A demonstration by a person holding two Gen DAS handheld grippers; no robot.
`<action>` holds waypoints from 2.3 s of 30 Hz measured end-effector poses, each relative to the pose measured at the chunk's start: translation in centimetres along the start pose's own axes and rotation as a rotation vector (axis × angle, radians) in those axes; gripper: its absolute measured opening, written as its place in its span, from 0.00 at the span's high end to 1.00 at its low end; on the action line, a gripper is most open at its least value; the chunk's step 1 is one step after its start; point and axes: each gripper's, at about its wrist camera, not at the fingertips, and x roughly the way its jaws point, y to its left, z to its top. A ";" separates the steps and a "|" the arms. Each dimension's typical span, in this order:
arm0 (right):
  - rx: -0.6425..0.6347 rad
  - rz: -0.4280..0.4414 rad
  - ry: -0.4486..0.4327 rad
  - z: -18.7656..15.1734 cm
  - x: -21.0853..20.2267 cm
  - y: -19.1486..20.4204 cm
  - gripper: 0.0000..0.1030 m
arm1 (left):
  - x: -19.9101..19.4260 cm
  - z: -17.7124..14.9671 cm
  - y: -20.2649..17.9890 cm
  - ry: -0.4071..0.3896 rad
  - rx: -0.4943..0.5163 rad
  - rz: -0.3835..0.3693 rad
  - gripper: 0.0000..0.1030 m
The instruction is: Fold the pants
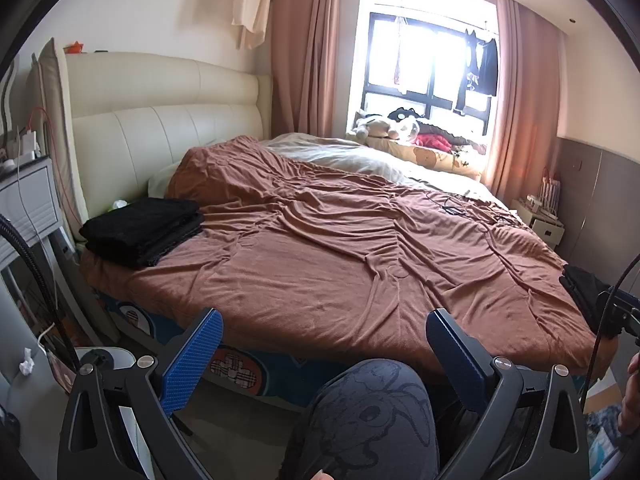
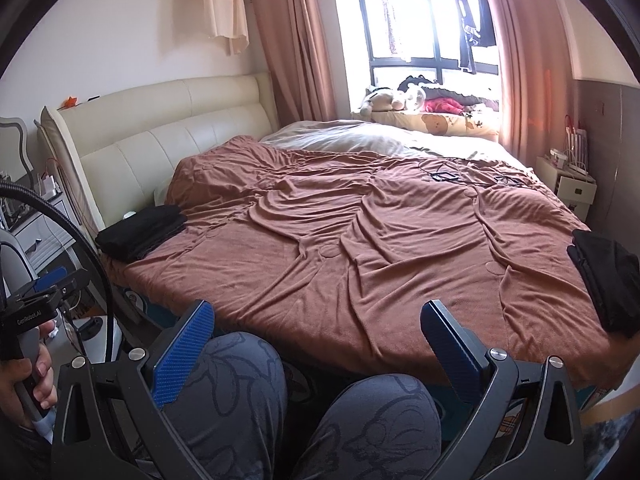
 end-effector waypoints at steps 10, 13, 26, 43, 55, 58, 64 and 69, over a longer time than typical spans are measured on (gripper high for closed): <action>-0.002 0.006 -0.005 -0.3 -0.1 -0.2 0.00 | -0.3 -0.1 -0.2 -0.004 -0.001 -0.011 0.01; -0.004 0.006 -0.005 -0.3 -0.2 -0.2 0.00 | -0.4 -0.2 -0.3 -0.004 0.002 -0.012 0.01; 0.001 0.006 -0.006 -0.4 -0.4 -0.3 0.00 | -0.8 -0.3 -0.3 0.002 0.003 -0.013 0.01; -0.005 0.004 0.001 -0.4 -0.3 -0.1 0.00 | -1.3 -0.4 -0.1 0.000 0.001 -0.006 0.00; -0.001 0.003 0.014 -0.4 -0.1 -0.4 0.00 | -1.5 -0.4 -0.2 0.004 0.013 -0.012 0.00; 0.002 0.003 0.019 -0.4 -0.1 -0.4 0.00 | -1.6 -0.5 -0.2 0.000 0.020 -0.011 0.01; 0.001 0.000 0.019 -0.3 -0.4 -0.5 0.00 | -2.0 -0.6 -0.4 -0.003 0.022 -0.014 0.00; 0.001 0.001 0.010 -0.3 -0.6 -0.5 0.00 | -2.6 -0.6 -0.7 -0.014 0.038 -0.016 0.01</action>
